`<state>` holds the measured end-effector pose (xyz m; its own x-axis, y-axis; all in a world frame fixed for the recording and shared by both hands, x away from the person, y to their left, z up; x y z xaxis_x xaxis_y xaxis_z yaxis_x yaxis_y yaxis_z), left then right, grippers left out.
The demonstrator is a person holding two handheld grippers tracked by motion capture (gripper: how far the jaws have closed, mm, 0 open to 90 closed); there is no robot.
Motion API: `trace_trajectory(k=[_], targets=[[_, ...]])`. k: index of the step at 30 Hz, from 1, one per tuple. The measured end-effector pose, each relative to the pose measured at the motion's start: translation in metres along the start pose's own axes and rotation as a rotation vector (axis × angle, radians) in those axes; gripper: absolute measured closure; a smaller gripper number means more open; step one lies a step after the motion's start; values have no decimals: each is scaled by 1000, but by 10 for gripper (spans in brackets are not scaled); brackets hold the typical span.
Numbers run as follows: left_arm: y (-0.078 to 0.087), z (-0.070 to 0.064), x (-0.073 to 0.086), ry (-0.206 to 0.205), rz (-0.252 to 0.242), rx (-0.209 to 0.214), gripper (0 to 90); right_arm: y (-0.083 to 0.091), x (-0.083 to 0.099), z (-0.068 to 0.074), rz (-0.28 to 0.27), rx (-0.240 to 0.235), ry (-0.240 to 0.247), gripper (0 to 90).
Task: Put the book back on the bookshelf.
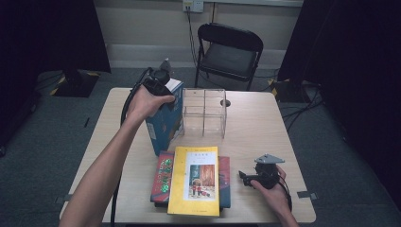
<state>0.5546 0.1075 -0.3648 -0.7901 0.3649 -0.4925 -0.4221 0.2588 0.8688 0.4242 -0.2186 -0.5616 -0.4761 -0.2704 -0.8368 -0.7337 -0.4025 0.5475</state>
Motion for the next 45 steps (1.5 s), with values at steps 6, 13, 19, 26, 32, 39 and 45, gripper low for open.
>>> trace_trajectory(k=[6, 13, 19, 26, 32, 39, 45], targets=[[-5, 5, 4, -3, 26, -41, 562, 0, 0, 0, 0, -1, 1, 100], [-3, 3, 4, 20, 20, -31, 612, 0, 0, 0, 1, -4, 3, 99], [-2, 6, 2, 44, 12, -29, 613, -1, -1, 0, 1, -6, 4, 100], [3, 14, -6, 89, -17, -18, 614, -1, -1, 0, 1, -7, 5, 100], [3, 16, -21, 104, -12, -23, 613, -1, -1, 0, 1, -8, 5, 100], [-11, 19, -36, 148, -63, -69, 613, -1, -1, 0, 1, -8, 6, 100], [-21, 21, -38, 139, -56, -73, 610, -1, -1, 1, 0, -12, 12, 100]])
Point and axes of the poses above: each handheld gripper's, and its own axes: y roughly backward along the jaws, x roughly out of its underside, z roughly to its left, the point moved 9 cm from there along -y, roughly forward along the jaws, and after that the axes turned 10 degrees about -z, right-handed, at the moved point
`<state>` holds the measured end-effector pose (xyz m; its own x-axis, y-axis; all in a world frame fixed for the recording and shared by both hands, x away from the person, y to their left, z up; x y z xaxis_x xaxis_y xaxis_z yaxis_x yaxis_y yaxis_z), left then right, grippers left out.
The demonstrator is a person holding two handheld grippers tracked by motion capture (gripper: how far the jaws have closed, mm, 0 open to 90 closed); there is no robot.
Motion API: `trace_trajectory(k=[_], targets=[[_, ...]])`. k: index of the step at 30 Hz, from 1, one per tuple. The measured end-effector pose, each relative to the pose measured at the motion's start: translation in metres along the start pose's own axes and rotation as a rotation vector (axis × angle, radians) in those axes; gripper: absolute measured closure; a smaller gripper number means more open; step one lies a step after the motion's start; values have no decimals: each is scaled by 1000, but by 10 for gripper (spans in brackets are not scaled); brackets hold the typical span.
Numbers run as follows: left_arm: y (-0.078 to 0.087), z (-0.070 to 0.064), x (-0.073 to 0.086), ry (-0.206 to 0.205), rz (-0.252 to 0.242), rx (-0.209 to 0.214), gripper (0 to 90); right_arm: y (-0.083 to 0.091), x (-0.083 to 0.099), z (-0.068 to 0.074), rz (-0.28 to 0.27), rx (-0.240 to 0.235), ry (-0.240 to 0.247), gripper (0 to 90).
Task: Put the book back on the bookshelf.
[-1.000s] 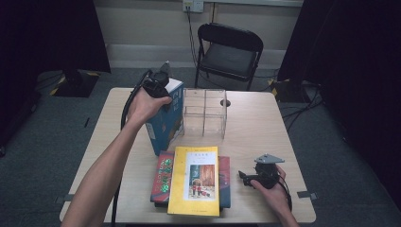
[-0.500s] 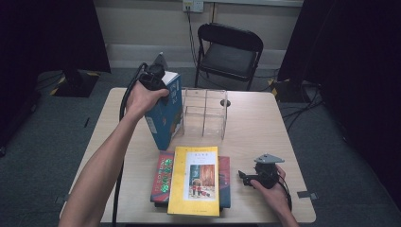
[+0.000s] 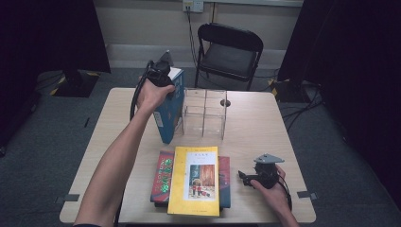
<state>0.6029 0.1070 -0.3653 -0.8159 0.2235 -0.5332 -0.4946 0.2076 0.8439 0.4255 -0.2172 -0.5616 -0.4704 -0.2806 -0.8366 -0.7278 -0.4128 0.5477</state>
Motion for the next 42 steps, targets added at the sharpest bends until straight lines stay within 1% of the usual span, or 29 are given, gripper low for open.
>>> trace_trajectory(k=[2, 4, 5, 7, 8, 10, 11, 13, 15, 17, 19, 21, 23, 24, 25, 27, 29, 30, 31, 32, 33, 34, 36, 37, 38, 40, 41, 42], targets=[[1, 2, -1, -13, -8, 2, 604, 0, 0, 0, 0, -3, 0, 101], [6, 5, -4, 1, -60, -6, 591, 0, 0, 1, 1, -5, 2, 101], [11, 7, -6, -15, -78, -17, 582, 0, 0, 1, 0, -5, 5, 102], [16, 7, -5, -34, -90, -22, 559, 0, 0, 1, -2, -7, 6, 102], [18, 7, -4, -36, -101, -19, 545, 0, 0, 1, -1, -7, 6, 101], [19, 8, -1, -45, -117, -31, 517, 1, 0, 1, -1, -7, 5, 101], [19, 9, 1, -52, -131, -28, 504, 1, 0, 1, -1, -7, 5, 101], [19, 10, 4, -47, -169, -7, 489, 0, 0, 1, -1, -7, 5, 101], [18, 12, 6, -42, -193, 5, 461, 0, 0, 2, 0, -8, 5, 100], [18, 12, 8, -47, -218, 24, 435, 0, 0, 2, 0, -8, 5, 100], [18, 11, 10, -52, -241, 48, 431, 0, 0, 2, 0, -8, 5, 100], [19, 11, 13, -66, -280, 56, 422, 0, 0, 2, 0, -7, 4, 100], [21, 10, 16, -58, -322, 80, 405, 0, 0, 1, -1, -7, 6, 100], [22, 10, 18, -62, -344, 92, 394, 0, 0, 2, 0, -8, 4, 100], [22, 10, 21, -58, -374, 98, 397, 1, 0, 2, 0, -8, 5, 100], [24, 12, 31, -67, -406, 100, 417, 1, 0, 2, 0, -8, 5, 101], [25, 11, 42, -76, -450, 127, 415, 1, 0, 2, 0, -8, 4, 100], [25, 12, 46, -79, -459, 132, 423, 1, 0, 2, 0, -9, 5, 100], [25, 12, 50, -80, -478, 139, 425, 1, 0, 2, 0, -8, 5, 101], [25, 12, 55, -93, -489, 147, 432, 1, 0, 2, 0, -8, 5, 101], [24, 12, 59, -94, -504, 156, 435, 1, 0, 2, 0, -7, 5, 100], [24, 14, 63, -98, -516, 152, 436, 0, 0, 2, 0, -7, 4, 100], [19, 14, 71, -104, -517, 149, 419, 0, 0, 2, 0, -6, 2, 100], [17, 13, 74, -99, -519, 161, 420, 0, 0, 2, 1, -6, 1, 100], [14, 12, 76, -108, -516, 168, 421, 0, 0, 2, 1, -6, 1, 99], [13, 11, 78, -126, -543, 175, 457, 0, 0, 2, 1, -6, 0, 100], [13, 11, 78, -139, -552, 178, 506, 0, 0, 2, 1, -6, 1, 99], [12, 11, 79, -134, -559, 179, 505, 0, 0, 2, 1, -6, 1, 100]])
Point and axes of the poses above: each handheld gripper's, and its own axes: y roughly backward along the jaws, x roughly out of its underside, z roughly to its left, the point moved 9 cm from there along -y, roughly forward along the jaws, and after that the axes turned 10 degrees about -z, right-handed, at the moved point
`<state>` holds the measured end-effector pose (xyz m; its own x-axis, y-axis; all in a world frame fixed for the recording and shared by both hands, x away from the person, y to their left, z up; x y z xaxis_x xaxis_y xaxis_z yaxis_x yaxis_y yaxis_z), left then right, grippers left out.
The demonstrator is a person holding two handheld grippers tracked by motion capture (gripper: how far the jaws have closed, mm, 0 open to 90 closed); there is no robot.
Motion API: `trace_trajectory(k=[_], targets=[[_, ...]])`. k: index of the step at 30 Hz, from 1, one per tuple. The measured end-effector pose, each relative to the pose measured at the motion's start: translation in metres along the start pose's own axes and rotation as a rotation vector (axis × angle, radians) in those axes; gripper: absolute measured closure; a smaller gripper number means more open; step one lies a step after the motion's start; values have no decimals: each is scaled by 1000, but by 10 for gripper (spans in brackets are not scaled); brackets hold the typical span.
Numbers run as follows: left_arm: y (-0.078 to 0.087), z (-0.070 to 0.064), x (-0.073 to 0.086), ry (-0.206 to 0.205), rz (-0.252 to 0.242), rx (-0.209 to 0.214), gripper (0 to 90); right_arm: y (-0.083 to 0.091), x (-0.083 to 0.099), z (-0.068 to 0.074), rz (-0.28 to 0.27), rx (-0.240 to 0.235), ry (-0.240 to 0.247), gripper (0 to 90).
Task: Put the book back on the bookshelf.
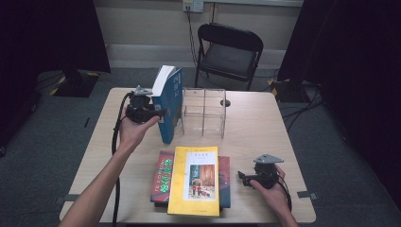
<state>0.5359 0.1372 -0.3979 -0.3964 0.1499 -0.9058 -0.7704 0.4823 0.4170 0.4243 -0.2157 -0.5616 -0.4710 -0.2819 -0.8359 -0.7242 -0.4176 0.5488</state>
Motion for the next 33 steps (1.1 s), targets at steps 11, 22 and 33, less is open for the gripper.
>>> trace_trajectory(k=[11, 22, 33], targets=[[-3, -1, 4, 44, -9, 1, 516, 0, 0, 0, 0, 1, -2, 100], [-3, -6, 41, 68, 13, 69, 503, 0, 0, 0, 0, 1, -2, 100], [-2, -7, 49, 94, 1, 75, 508, 0, 0, 0, 0, 1, -2, 99]])
Point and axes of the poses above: each handheld gripper's, and its own axes: y roughly backward along the jaws, x roughly out of its underside, z roughly to its left, the point moved 9 cm from there along -y, roughly forward along the jaws, and after that the axes turned 10 degrees about -z, right-handed, at the moved point
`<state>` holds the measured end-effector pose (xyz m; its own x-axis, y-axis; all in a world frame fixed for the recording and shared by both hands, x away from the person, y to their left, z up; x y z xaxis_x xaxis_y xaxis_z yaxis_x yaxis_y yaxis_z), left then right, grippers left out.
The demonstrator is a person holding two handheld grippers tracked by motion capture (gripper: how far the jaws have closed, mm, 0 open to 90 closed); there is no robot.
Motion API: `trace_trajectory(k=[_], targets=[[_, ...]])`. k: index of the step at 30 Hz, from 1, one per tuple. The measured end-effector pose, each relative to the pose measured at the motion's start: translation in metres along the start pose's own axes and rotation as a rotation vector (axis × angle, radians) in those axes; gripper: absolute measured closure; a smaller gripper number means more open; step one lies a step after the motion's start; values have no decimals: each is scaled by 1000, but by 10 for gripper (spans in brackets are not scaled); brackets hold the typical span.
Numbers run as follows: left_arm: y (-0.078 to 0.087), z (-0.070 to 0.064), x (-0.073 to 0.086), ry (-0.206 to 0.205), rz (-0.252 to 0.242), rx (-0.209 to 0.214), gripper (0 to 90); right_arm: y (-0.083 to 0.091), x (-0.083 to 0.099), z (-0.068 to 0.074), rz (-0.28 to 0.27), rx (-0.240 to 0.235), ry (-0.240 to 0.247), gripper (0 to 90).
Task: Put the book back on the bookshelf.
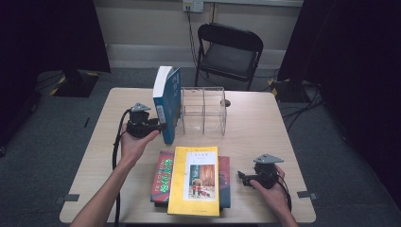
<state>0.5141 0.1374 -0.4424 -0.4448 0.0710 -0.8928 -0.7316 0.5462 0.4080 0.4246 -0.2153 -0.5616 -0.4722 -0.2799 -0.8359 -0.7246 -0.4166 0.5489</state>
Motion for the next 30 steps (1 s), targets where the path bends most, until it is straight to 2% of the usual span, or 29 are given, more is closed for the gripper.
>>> trace_trajectory(k=[2, 4, 5, 8, 11, 12, 13, 14, 15, 17, 18, 19, 23, 24, 26, 28, 30], targets=[[0, -1, 2, 7, 3, 11, 517, 0, 0, 0, 0, 0, 0, 99], [3, 1, 4, -9, 4, -4, 516, 0, 0, 0, 0, 0, 0, 99], [4, 0, 5, 2, -1, -1, 514, 0, 0, 0, 0, 0, 0, 100], [10, 1, 10, -9, 0, -7, 504, 0, 0, 0, 0, 2, 2, 111], [18, 1, 19, 41, 0, -5, 535, 1, -2, 3, 2, -8, 17, 162], [19, 0, 25, 47, 18, 5, 556, 1, -3, 4, 10, -7, 13, 172], [20, -1, 29, 37, 22, 12, 558, 2, -6, 6, -1, -6, 2, 173], [23, -1, 32, 7, 28, 2, 563, 4, -10, 8, -18, -13, -3, 183], [25, -3, 33, 0, 23, 2, 562, 6, -14, 11, -37, -20, -1, 205], [30, -10, 36, 26, 28, 43, 564, 10, -22, 18, -61, -40, -4, 224], [33, -13, 38, 0, 38, 46, 563, 12, -25, 21, -66, -55, -7, 253], [35, -16, 41, -7, 43, 49, 553, 16, -30, 26, -71, -68, -6, 284], [47, -29, 59, -15, 78, 86, 547, 33, -52, 38, -147, -98, -37, 348], [50, -32, 62, -26, 80, 87, 560, 38, -59, 42, -164, -109, -41, 370], [56, -43, 67, -20, 60, 123, 615, 45, -71, 51, -189, -128, -44, 402], [57, -51, 74, -42, 89, 136, 645, 48, -79, 63, -196, -158, -48, 460], [57, -62, 81, -50, 102, 169, 645, 46, -85, 76, -197, -192, -47, 494]])
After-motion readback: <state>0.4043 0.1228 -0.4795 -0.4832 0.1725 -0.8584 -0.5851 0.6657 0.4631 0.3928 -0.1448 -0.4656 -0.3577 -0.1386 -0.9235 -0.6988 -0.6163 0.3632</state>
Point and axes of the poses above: each handheld gripper's, and its own axes: y roughly backward along the jaws, x roughly out of its underside, z roughly to its left, the point moved 9 cm from there along -y, roughly forward along the jaws, and after that the axes turned 10 degrees about -z, right-handed, at the moved point
